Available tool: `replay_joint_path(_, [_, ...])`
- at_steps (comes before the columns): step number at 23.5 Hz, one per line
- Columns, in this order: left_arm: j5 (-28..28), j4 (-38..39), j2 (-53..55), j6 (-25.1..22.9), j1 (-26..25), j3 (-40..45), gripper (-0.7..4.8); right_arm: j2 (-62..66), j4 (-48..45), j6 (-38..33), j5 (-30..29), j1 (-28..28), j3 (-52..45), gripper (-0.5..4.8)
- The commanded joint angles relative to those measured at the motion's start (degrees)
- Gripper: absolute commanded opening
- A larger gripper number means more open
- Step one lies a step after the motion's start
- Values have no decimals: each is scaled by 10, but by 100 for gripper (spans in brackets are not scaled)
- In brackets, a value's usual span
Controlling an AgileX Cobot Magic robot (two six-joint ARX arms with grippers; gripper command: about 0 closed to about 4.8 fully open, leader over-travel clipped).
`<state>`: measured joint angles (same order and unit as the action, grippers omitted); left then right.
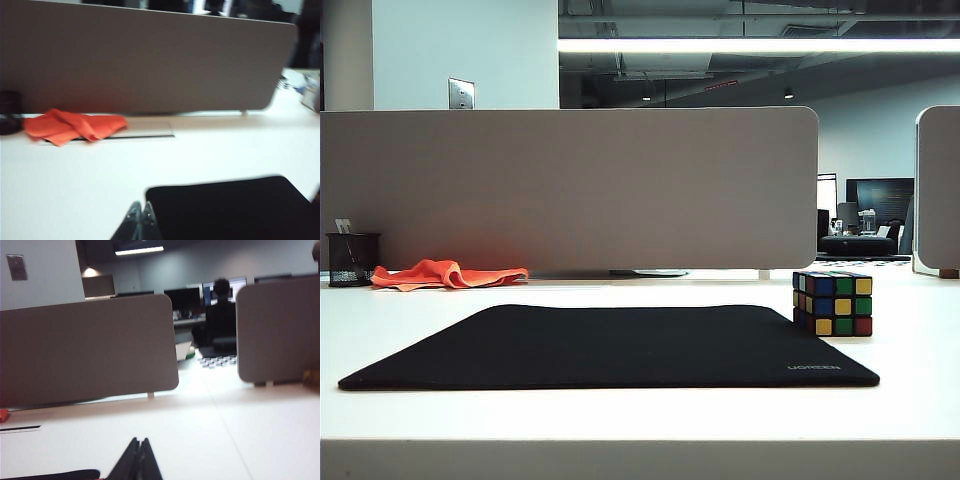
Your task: Pick up the cube on the right side of the mouse pad, then place it in the center of the mouse pad.
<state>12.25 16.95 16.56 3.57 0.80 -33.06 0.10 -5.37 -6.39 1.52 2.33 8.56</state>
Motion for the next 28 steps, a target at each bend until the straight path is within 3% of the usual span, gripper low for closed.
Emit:
replay_joint_path(1, [76,3,74,-9,1,-45,-6,3,27,-29,5,0,24,-3])
replay_joint_path(4, [142,8,138,-49,1,-78,-6,28,75,-29,4,0,67,-3])
replay_joint_path(7, [160,7,177,-58,12,-93,-6,68,110,-29,-3,0,110,-3])
replay_joint_path(10, [151,11,206,-80,36,-97,-6,154,136,-25,-34,0,191,-3])
replay_joint_path(14, [119,38,215,-56,47,-97,-6,244,188,24,-55,-4,274,-3])
replay_joint_path(17, [75,56,216,-40,49,-97,-6,290,226,65,-28,-29,322,-3])
replay_joint_path(18, [56,66,215,-35,54,-101,-5,322,267,79,7,-44,353,-3])
replay_joint_path(23, [56,102,238,-35,69,-148,205,422,378,79,42,-84,429,-3])
replay_joint_path(28, [60,144,296,-35,89,-219,295,539,448,66,41,-124,497,1])
